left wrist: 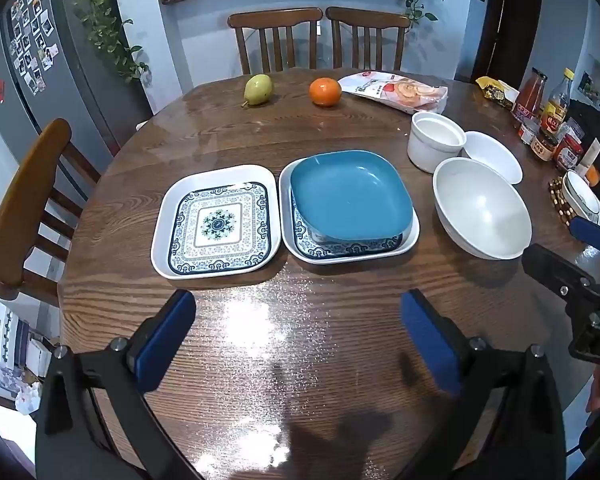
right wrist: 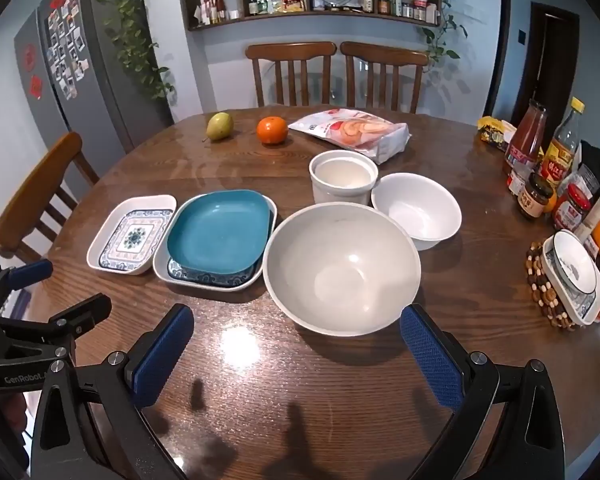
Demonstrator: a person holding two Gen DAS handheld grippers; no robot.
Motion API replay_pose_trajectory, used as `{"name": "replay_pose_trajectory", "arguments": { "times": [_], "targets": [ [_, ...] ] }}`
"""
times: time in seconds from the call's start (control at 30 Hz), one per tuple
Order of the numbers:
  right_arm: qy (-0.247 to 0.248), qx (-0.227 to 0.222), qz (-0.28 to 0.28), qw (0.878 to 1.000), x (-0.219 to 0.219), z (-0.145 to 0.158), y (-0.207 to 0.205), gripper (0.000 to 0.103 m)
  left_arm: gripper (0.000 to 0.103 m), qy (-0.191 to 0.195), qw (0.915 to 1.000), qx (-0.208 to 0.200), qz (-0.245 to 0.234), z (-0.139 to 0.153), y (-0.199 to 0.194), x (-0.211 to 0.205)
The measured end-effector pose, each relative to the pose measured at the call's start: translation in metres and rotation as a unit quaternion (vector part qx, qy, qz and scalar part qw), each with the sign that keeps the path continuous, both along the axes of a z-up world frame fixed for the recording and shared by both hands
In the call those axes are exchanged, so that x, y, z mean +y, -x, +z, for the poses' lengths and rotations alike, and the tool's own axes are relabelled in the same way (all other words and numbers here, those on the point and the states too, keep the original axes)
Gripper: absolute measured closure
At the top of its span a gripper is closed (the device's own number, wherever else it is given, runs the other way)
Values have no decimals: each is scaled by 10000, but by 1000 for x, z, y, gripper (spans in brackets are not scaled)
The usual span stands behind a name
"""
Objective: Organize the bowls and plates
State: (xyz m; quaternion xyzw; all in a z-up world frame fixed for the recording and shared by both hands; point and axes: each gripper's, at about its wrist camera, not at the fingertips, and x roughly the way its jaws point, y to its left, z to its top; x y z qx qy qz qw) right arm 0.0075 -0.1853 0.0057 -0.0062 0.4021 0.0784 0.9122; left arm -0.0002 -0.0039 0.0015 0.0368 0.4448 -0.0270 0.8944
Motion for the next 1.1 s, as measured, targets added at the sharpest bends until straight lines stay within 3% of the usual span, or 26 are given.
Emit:
{"name": "replay_pose_trajectory", "arguments": {
  "times": [1.1],
  "targets": [
    [15,-4,-7,10000,5,0,-1,0,1,58,9999,73,-53,-3,-5,0]
  ]
}}
